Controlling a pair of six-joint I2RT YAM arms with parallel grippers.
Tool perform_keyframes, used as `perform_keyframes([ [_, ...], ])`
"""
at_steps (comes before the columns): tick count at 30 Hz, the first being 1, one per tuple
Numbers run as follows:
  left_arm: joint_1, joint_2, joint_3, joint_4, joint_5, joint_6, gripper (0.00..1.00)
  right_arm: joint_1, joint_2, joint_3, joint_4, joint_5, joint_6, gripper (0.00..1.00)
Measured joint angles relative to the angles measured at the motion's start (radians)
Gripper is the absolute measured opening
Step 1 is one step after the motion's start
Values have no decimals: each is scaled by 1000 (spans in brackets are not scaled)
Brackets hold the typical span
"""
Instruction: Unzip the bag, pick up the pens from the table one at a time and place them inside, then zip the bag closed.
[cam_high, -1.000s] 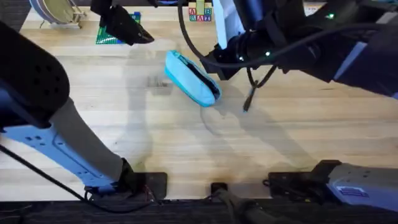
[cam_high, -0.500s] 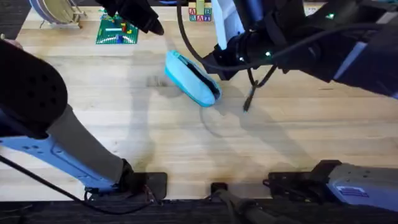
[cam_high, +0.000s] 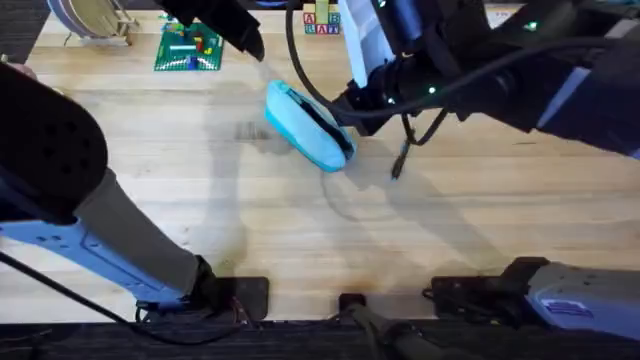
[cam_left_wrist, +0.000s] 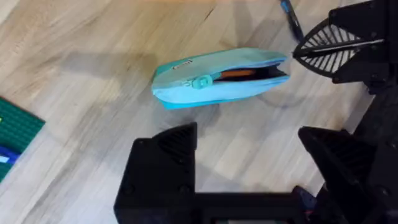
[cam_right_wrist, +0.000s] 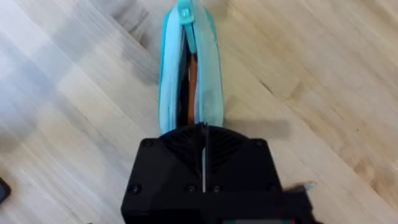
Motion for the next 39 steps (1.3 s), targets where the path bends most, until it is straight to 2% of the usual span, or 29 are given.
perform_keyframes([
  [4, 0, -40, -84, 89, -11, -45, 999, 0, 0, 0, -34, 0, 0, 30],
  [14, 1, -302, -419, 277, -35, -146, 999, 0, 0, 0, -47, -7, -4, 30],
  [15, 1, -378, -547, 339, -45, -188, 999, 0, 20, 3, -50, -40, -19, 29],
  [22, 1, -516, -723, 443, -78, -264, 999, 0, 97, 3, -57, -62, -23, 30],
  [29, 1, -656, -817, 460, -134, -323, 999, 0, 131, 4, -65, -71, -23, 29],
  [39, 1, -668, -819, 436, -150, -341, 997, 0, 205, 5, -59, -73, -24, 30],
])
